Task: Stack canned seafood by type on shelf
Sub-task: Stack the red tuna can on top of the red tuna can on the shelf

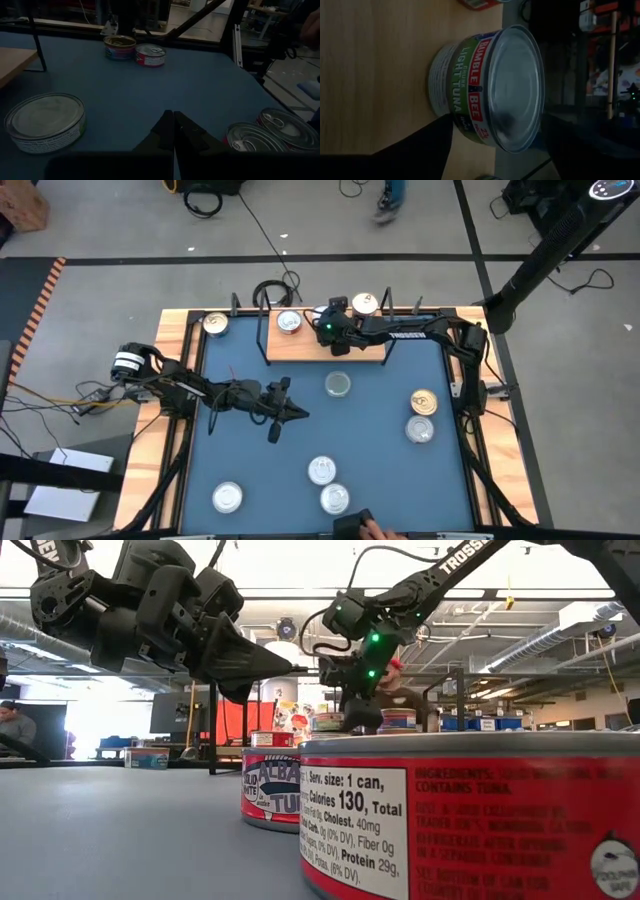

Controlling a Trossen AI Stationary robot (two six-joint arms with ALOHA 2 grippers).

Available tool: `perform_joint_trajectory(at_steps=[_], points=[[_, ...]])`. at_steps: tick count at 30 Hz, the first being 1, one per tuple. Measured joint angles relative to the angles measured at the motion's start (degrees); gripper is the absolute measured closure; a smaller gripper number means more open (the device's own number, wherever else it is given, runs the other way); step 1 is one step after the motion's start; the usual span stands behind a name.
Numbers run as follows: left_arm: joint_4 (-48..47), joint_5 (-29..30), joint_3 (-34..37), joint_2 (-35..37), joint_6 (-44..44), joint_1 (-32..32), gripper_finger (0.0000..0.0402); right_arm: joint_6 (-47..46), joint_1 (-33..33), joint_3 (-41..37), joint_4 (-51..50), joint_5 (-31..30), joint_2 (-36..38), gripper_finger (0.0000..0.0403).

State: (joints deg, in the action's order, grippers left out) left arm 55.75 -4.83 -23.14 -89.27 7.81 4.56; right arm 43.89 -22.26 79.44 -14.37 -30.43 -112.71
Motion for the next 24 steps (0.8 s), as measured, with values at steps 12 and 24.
perform_joint_trajectory(at_steps=[12,24], points=[[0.0,-0.8,0.0,0.0,0.0,0.0,0.0396,-0.2,-0.1,0.0,-0.3,0.0,0.1,0.0101],[0.0,-0.8,0.0,0.0,0.9,0.0,0.0396,0.2,0.4,0.0,1.2,-1.2,1.5,0.0104]])
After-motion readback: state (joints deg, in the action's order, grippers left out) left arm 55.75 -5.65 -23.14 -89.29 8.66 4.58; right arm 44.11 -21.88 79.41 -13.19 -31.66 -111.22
